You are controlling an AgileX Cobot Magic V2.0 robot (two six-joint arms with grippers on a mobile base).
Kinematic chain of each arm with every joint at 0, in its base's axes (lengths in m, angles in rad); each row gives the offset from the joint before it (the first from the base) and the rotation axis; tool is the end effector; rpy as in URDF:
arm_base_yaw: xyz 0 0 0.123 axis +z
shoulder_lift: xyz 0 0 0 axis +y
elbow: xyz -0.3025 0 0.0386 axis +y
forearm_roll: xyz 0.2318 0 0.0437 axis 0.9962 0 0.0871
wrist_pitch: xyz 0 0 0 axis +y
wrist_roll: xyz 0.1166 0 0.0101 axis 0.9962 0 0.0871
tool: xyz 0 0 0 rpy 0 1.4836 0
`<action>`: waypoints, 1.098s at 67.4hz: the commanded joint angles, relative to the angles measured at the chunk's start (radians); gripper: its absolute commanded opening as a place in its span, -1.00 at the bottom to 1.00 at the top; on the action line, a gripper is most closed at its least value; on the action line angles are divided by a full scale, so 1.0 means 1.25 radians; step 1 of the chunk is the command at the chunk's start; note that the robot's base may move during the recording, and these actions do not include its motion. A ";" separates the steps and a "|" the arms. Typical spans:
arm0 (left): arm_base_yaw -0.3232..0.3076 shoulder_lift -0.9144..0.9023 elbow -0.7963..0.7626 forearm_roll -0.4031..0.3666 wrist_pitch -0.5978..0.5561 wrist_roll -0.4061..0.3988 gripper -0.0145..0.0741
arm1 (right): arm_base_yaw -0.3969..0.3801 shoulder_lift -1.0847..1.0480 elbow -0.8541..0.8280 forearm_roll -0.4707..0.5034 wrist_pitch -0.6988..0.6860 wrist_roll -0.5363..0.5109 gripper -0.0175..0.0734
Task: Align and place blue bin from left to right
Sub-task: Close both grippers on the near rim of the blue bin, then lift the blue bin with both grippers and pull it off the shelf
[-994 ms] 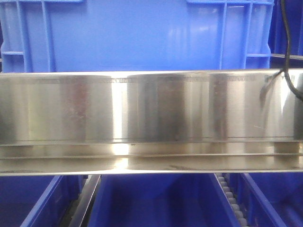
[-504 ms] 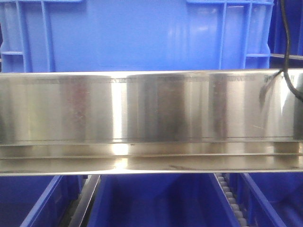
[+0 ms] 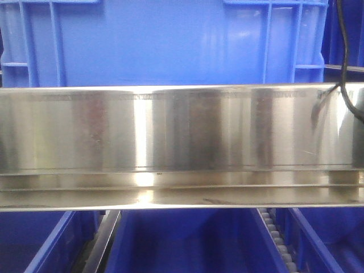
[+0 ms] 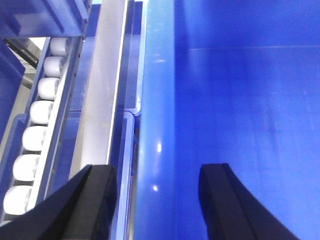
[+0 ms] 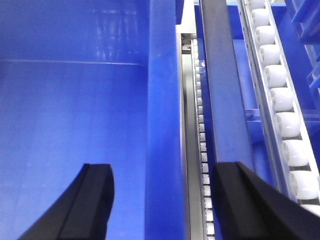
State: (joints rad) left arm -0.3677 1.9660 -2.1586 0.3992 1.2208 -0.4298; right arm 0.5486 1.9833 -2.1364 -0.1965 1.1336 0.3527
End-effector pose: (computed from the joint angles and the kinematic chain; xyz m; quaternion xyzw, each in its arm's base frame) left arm 0.4238 -0.1175 0.3883 -0.0220 0.9317 0.0647 0.3567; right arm 0.3964 0.2180 0.3739 -0.1014 0.9332 0.0562 0.3402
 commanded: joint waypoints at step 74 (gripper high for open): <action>-0.003 -0.005 -0.006 -0.009 0.000 -0.015 -0.92 | 0.000 0.001 -0.005 -0.003 0.002 0.000 -0.79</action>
State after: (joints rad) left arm -0.3677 1.9660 -2.1627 0.3821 1.2251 -0.4381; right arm 0.5486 1.9833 -2.1386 -0.1985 1.1292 0.3562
